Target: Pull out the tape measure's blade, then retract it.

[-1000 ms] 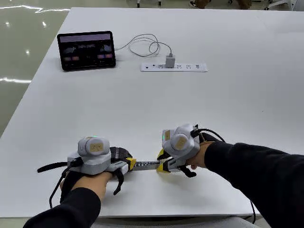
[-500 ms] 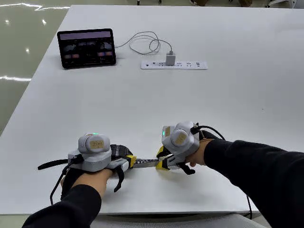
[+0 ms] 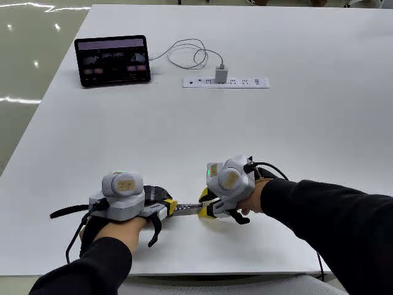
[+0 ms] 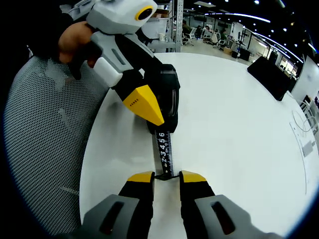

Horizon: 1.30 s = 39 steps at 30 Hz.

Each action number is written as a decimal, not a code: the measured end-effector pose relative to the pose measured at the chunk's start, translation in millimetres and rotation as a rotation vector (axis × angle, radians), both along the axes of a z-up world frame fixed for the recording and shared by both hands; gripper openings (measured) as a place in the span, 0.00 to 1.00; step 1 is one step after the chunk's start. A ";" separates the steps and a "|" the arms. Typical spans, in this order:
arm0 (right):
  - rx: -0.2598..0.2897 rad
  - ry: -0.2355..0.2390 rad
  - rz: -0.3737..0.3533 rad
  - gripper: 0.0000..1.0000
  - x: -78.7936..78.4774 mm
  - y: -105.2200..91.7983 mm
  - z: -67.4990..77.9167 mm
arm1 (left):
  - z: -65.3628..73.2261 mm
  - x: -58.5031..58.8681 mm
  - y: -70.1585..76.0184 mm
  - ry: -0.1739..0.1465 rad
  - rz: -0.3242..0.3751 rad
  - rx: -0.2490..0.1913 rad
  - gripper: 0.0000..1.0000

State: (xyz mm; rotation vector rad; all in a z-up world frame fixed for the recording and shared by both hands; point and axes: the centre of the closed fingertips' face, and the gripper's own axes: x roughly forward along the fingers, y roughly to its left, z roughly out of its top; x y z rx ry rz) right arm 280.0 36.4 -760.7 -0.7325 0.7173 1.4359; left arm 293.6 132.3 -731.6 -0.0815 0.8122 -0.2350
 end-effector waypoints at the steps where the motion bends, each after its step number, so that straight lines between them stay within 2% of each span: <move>1: 0.002 0.000 0.000 0.15 0.4 0.5 0.1 | 0.0 0.1 0.0 0.000 0.000 -0.001 0.60; 26: 0.019 0.016 -0.029 0.16 0.5 14.3 0.3 | -0.6 0.7 0.0 -0.002 -0.001 -0.002 0.60; 30: 0.016 -0.015 0.007 0.16 -0.9 16.3 0.8 | -0.4 0.5 0.1 0.000 0.001 -0.004 0.59; 35: 0.024 -0.021 0.009 0.16 -0.5 15.5 1.5 | -0.2 0.5 0.4 0.012 0.001 -0.011 0.59; 39: 0.030 -0.002 -0.013 0.17 -0.4 15.2 1.7 | -0.2 0.0 0.2 0.011 -0.002 -0.009 0.59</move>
